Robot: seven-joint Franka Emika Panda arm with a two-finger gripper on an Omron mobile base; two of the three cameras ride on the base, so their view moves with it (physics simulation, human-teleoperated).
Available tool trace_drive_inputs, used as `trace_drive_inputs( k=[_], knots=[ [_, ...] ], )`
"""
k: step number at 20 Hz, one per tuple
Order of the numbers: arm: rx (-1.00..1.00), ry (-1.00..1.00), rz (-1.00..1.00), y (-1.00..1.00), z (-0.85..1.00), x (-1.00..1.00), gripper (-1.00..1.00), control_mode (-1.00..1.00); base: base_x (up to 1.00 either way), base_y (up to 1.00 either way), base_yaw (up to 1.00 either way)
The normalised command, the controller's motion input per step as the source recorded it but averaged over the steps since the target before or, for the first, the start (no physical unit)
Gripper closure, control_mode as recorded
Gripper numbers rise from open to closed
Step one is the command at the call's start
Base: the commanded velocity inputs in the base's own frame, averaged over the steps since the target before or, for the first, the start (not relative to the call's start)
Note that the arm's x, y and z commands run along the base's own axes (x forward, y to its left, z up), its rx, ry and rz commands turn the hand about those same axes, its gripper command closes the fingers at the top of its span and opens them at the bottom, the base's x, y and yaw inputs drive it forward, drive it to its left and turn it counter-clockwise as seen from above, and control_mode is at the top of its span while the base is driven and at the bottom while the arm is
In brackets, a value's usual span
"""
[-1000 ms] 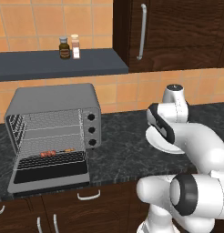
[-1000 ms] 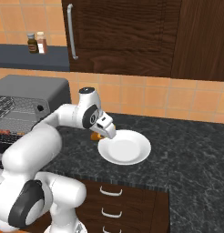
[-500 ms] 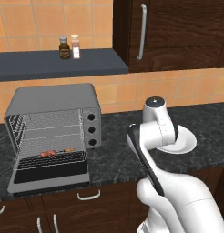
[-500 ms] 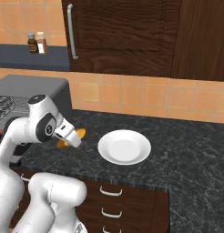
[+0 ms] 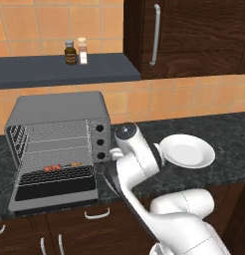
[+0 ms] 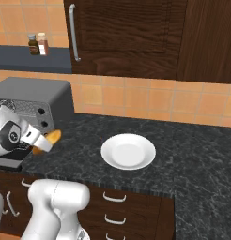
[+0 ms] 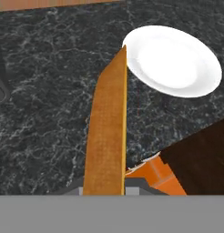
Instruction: Pick up the kebab skewer and baguette bread, and place them inside the toaster oven. Close the toaster oven door and start by setting the timer.
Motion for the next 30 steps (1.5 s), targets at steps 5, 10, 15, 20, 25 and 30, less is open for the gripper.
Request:
trace_drive_inputs(
  k=[5, 10, 15, 20, 25, 30],
  knots=[
    [-0.02, 0.09, 0.0, 1.0, 0.34, 0.16, 1.0, -1.0, 0.0, 0.0, 0.0],
    [0.04, 0.16, 0.0, 1.0, 0.21, 0.18, 1.0, -1.0, 0.0, 0.0, 0.0],
    [0.03, 0.0, -0.05, 1.0, -0.12, 0.32, 1.0, -1.0, 0.0, 0.0, 0.0],
    [0.01, 0.03, -0.11, 1.0, -0.29, 0.19, 1.0, -1.0, 0.0, 0.0, 0.0],
    [0.01, 0.0, -0.19, 0.92, -0.34, 0.16, 1.0, -1.0, 0.0, 0.0, 0.0],
    [0.07, 0.02, -0.1, 0.19, -0.23, 0.27, 1.0, -1.0, 0.0, 0.0, 0.0]
  ],
)
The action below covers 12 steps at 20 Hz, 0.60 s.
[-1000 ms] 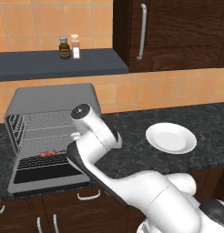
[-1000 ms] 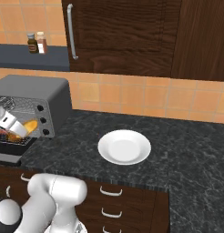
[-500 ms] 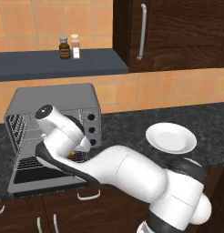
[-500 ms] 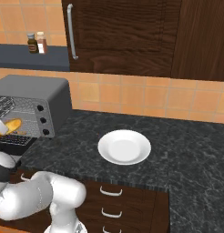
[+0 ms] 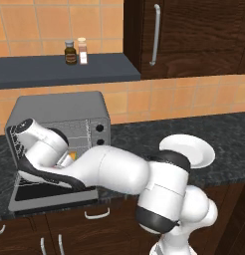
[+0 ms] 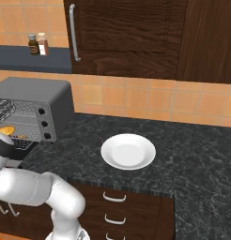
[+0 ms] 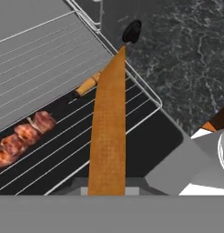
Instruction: Pick up the kebab skewer and baguette bread, and place them inside the toaster oven. Close the toaster oven door and start by setting the timer.
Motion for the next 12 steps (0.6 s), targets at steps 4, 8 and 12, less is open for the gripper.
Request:
trace_drive_inputs(
  k=[4, 8, 12],
  knots=[
    [0.1, 0.0, -0.03, 0.0, -0.26, 0.04, 1.0, -1.0, 0.0, 0.0, 0.0],
    [0.1, 0.0, -0.01, -0.02, -0.35, 0.05, 1.0, -1.0, 0.0, 0.0, 0.0],
    [0.07, 0.0, 0.0, -0.25, -0.3, 0.28, 1.0, -1.0, 0.0, 0.0, 0.0]
  ],
)
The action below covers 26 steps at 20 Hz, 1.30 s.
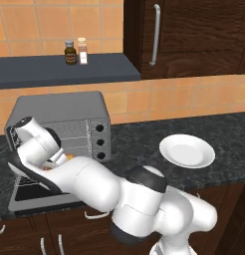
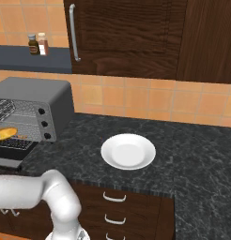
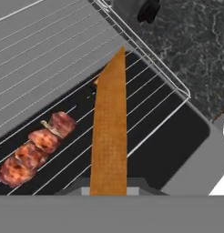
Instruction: Pick up the kebab skewer and baguette bread, and place them inside the toaster oven. Close the toaster oven door and start by setting the timer.
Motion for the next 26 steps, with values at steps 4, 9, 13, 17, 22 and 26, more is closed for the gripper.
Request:
trace_drive_inputs(
  k=[4, 9, 13, 17, 22, 26],
  knots=[
    [0.05, 0.0, 0.0, -0.08, -0.27, 0.26, 1.0, -1.0, 0.0, 0.0, 0.0],
    [0.07, 0.0, 0.0, 0.0, -0.47, 0.1, 1.0, -1.0, 0.0, 0.0, 0.0],
    [0.05, 0.0, 0.0, 0.0, -0.23, 0.19, 1.0, -1.0, 0.0, 0.0, 0.0],
    [0.04, 0.0, 0.0, 0.0, -0.09, 0.11, 1.0, -1.0, 0.0, 0.0, 0.0],
    [0.03, 0.0, 0.0, 0.04, -0.11, 0.0, -1.0, -1.0, 0.0, 0.0, 0.0],
    [0.0, -0.01, 0.0, 0.0, 0.0, 0.0, -1.0, -1.0, 0.0, 0.0, 0.0]
  ],
)
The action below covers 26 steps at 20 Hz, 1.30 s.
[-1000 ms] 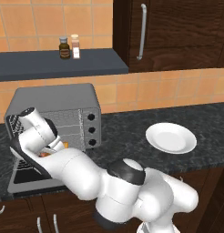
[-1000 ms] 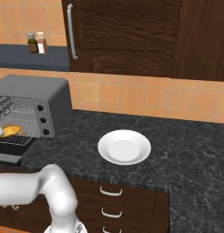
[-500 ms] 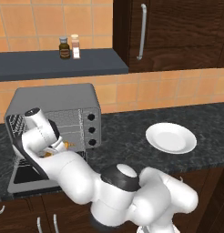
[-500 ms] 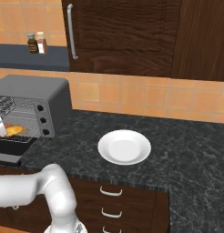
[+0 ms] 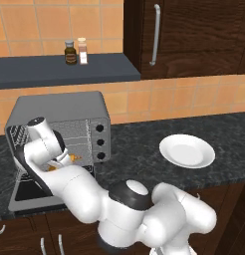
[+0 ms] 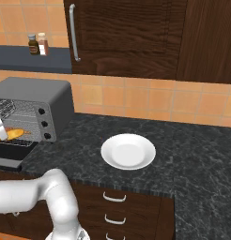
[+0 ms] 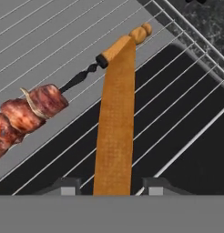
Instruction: Pick up the kebab skewer and baguette bread, and place them inside the toaster oven. Close the toaster oven door and start by setting the timer.
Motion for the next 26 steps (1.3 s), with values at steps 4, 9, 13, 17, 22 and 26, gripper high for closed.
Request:
trace_drive_inputs(
  k=[4, 9, 13, 17, 22, 26],
  knots=[
    [0.01, -0.06, 0.0, 0.0, 0.0, 0.0, -1.0, -1.0, 0.0, 0.0, 0.0],
    [0.01, -0.09, 0.0, 0.01, 0.11, -0.02, -1.0, -1.0, 0.0, 0.0, 0.0],
    [0.0, -0.1, 0.0, 0.01, 0.25, 0.0, -1.0, -1.0, 0.0, 0.0, 0.0],
    [0.0, -0.1, 0.0, 0.14, 0.34, -0.16, -1.0, -1.0, 0.0, 0.0, 0.0],
    [0.02, -0.08, 0.0, 0.12, 0.26, -0.37, -1.0, -1.0, 0.0, 0.0, 0.0],
    [0.03, -0.05, 0.0, 0.04, 0.08, -0.16, -1.0, -1.0, 0.0, 0.0, 0.0]
  ],
)
